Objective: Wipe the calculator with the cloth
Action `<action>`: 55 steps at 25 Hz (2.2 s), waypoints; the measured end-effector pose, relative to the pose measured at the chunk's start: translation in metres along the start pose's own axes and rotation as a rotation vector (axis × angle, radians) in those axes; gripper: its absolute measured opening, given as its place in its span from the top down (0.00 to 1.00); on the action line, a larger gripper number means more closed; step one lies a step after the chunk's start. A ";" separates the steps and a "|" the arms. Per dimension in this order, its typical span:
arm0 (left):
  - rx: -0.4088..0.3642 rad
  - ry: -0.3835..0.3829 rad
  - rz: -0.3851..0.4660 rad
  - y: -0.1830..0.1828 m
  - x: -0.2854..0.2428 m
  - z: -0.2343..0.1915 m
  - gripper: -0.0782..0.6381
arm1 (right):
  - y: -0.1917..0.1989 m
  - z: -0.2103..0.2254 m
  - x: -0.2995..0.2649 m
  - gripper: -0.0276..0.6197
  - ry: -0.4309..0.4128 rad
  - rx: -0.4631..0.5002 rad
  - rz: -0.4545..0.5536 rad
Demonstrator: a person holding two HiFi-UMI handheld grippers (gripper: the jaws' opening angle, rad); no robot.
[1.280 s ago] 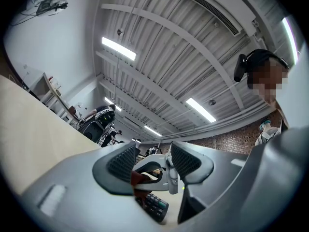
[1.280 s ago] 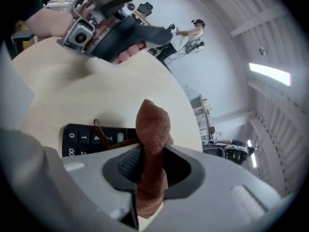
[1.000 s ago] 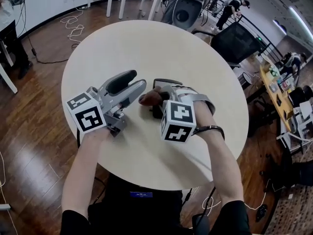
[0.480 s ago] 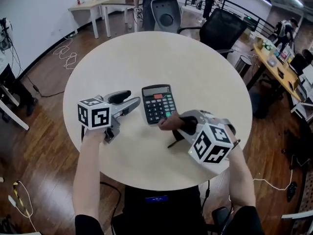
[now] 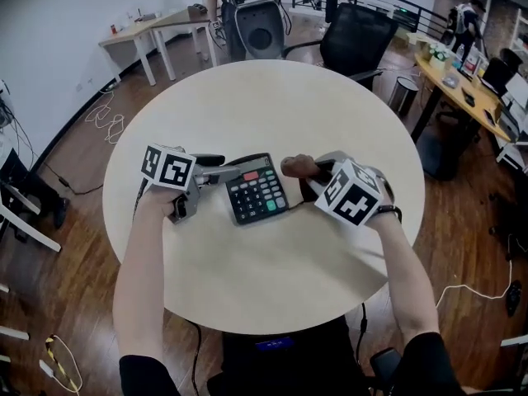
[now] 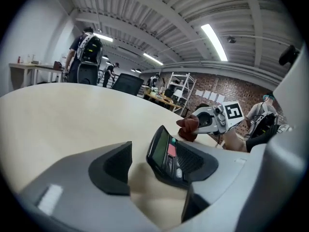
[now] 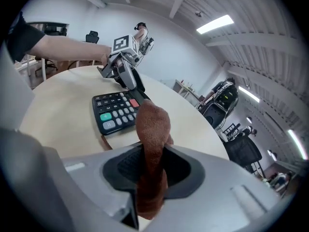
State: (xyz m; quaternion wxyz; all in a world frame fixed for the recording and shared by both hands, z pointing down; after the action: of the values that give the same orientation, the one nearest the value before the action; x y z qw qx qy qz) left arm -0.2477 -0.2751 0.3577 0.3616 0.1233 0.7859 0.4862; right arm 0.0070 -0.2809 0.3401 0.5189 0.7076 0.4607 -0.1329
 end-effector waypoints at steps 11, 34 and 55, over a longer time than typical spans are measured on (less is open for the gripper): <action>-0.044 0.051 0.011 -0.009 -0.011 -0.003 0.77 | -0.020 0.028 -0.045 0.81 -0.078 -0.195 0.077; -0.110 0.245 -0.259 -0.021 -0.054 -0.001 0.67 | -0.011 0.034 -0.056 0.81 -0.261 -0.462 0.291; 0.021 0.360 0.472 -0.017 0.004 0.043 0.81 | -0.021 0.001 0.007 0.81 -0.608 -0.172 0.569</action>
State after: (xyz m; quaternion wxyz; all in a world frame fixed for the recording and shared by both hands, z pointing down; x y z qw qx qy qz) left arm -0.2182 -0.2520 0.3298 0.0919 0.2181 0.7921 0.5627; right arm -0.0054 -0.2772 0.3228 0.7042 0.6895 0.0826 -0.1480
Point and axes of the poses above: the fingertips, and each gripper's own axes: x backward along the fingers, z to its right, y out of its underside, the point moved 7 cm from there along x, backward along the fingers, and after that the axes turned 6 degrees about -x, right-handed, at the moved point
